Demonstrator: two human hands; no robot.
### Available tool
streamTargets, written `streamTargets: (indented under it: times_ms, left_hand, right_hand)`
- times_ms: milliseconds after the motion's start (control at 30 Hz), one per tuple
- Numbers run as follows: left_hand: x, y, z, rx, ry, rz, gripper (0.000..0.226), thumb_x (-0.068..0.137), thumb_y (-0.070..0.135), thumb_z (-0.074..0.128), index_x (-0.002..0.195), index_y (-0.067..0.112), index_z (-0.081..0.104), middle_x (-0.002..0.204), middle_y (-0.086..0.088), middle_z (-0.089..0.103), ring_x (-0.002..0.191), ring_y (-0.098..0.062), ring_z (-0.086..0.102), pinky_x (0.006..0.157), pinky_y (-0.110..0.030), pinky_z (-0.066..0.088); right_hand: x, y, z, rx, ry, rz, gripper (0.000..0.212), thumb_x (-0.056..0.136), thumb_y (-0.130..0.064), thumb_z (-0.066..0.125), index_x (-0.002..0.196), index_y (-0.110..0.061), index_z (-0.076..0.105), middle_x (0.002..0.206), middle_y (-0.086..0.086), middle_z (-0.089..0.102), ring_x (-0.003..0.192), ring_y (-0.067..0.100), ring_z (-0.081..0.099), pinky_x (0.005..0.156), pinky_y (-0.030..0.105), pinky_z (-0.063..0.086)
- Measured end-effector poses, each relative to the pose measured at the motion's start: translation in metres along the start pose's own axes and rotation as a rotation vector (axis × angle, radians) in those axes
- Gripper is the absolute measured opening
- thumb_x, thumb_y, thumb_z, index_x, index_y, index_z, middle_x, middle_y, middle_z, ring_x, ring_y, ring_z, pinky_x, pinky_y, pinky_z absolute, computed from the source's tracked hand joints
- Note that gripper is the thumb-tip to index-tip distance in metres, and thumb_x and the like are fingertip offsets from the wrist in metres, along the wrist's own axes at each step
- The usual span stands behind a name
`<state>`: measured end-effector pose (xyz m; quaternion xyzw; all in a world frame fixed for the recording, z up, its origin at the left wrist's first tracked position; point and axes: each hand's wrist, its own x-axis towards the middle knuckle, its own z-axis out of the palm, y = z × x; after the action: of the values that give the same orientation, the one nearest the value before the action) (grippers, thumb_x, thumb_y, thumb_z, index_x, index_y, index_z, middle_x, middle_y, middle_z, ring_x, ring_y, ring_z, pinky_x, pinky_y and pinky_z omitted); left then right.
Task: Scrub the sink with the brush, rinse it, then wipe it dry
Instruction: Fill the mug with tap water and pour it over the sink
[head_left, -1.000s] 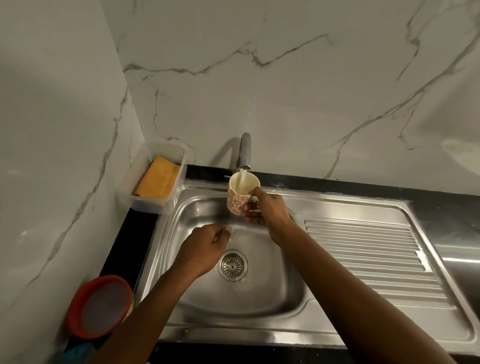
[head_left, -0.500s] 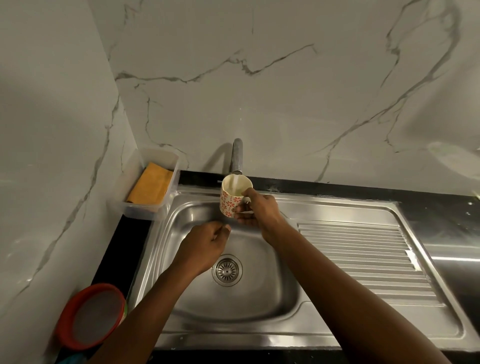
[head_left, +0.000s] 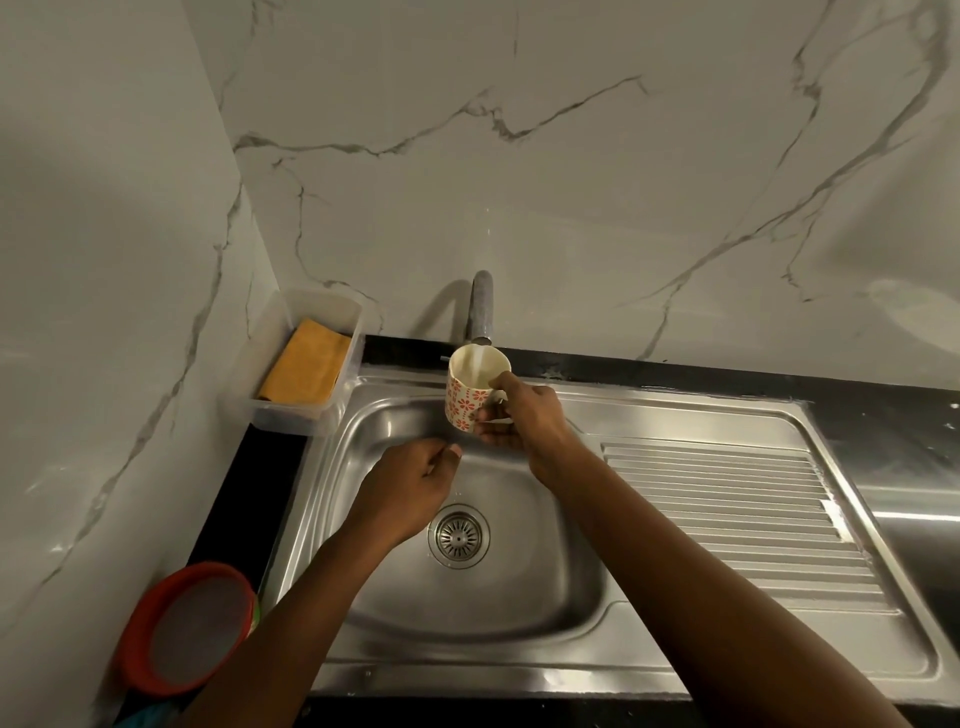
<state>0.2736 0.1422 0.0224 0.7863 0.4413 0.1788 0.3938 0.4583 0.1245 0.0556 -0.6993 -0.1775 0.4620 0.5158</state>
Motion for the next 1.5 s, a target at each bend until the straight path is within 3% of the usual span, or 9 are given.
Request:
streamTargets:
  times_ms: [233,533,633,733,933,1100,1233,1367,1500]
  left_hand:
    - [0.002,-0.006,0.014,0.012,-0.030,-0.018,0.036,0.104,0.046,0.047,0.070,0.036,0.052,0.058,0.008,0.056,0.055,-0.011,0.055,0.062,-0.038,0.049]
    - [-0.018,0.021,0.082,0.086,-0.239,-0.017,0.021,0.106,0.032,0.049,0.111,0.027,0.069,0.113,0.006,0.072,0.106,-0.013,0.067,0.092,-0.032,0.052]
    - [-0.028,0.039,0.131,0.170,-0.313,0.077,0.040,0.106,0.034,0.048,0.144,0.023,0.057,0.147,0.005,0.057,0.135,-0.012,0.052,0.112,-0.027,0.037]
    - [-0.040,0.073,0.196,0.283,-0.428,0.208,0.059,0.106,0.040,0.037,0.162,0.021,0.030,0.171,0.001,0.022,0.157,-0.016,0.019,0.124,-0.028,0.015]
    - [-0.063,0.153,0.339,0.489,-0.549,0.456,0.071,0.102,0.044,0.021,0.166,0.017,0.004,0.174,-0.003,-0.005,0.160,-0.026,-0.010,0.128,-0.052,0.002]
    - [-0.071,0.213,0.440,0.465,-0.585,0.607,0.068,0.105,0.040,0.033,0.164,0.013,0.013,0.174,-0.007,0.006,0.160,-0.026,-0.009,0.128,-0.053,-0.005]
    - [-0.071,0.238,0.502,0.487,-0.667,0.637,0.064,0.106,0.045,0.024,0.163,0.017,0.019,0.172,-0.007,0.019,0.160,-0.023,-0.011,0.126,-0.054,-0.013]
    - [-0.057,0.253,0.516,0.509,-0.631,0.683,0.060,0.105,0.043,0.028,0.162,0.025,0.023,0.168,-0.006,0.029,0.160,-0.026,0.006,0.127,-0.057,-0.004]
    - [-0.054,0.246,0.508,0.502,-0.532,0.648,0.056,0.106,0.043,0.026,0.158,0.024,0.035,0.162,-0.005,0.043,0.156,-0.023,0.023,0.128,-0.050,0.002]
  right_hand:
    - [-0.001,0.003,-0.008,-0.006,-0.018,-0.003,0.025,0.103,-0.031,0.059,0.108,-0.008,0.065,0.084,0.015,0.075,0.074,0.025,0.075,0.081,0.044,0.064]
    - [-0.044,0.026,-0.104,0.000,-0.047,0.008,0.035,0.102,-0.035,0.059,0.116,-0.004,0.070,0.089,0.024,0.074,0.080,0.031,0.074,0.086,0.048,0.063]
    - [-0.072,0.028,-0.162,-0.057,0.002,0.020,0.036,0.101,-0.031,0.061,0.106,0.002,0.073,0.090,0.026,0.075,0.076,0.031,0.075,0.082,0.046,0.063]
    - [-0.102,0.033,-0.234,-0.105,0.074,0.002,0.031,0.099,-0.024,0.062,0.098,0.005,0.074,0.086,0.031,0.072,0.073,0.034,0.072,0.078,0.046,0.062]
    - [-0.141,0.065,-0.390,-0.342,0.274,0.029,0.032,0.099,-0.032,0.065,0.090,-0.004,0.078,0.078,0.013,0.078,0.076,0.036,0.076,0.079,0.052,0.062]
    - [-0.156,0.093,-0.491,-0.680,0.374,0.051,0.036,0.098,-0.050,0.062,0.085,-0.020,0.078,0.073,-0.003,0.078,0.065,0.012,0.076,0.069,0.044,0.066]
    - [-0.156,0.103,-0.534,-0.879,0.389,0.069,0.035,0.096,-0.053,0.062,0.078,-0.026,0.076,0.067,-0.008,0.074,0.060,0.006,0.073,0.065,0.039,0.066]
    - [-0.138,0.102,-0.542,-1.109,0.311,0.052,0.039,0.092,-0.058,0.061,0.071,-0.027,0.073,0.061,-0.009,0.069,0.053,0.006,0.067,0.056,0.029,0.059]
    - [-0.119,0.095,-0.532,-1.226,0.238,-0.026,0.046,0.087,-0.057,0.061,0.059,-0.022,0.065,0.054,-0.005,0.060,0.048,0.010,0.058,0.047,0.023,0.039]
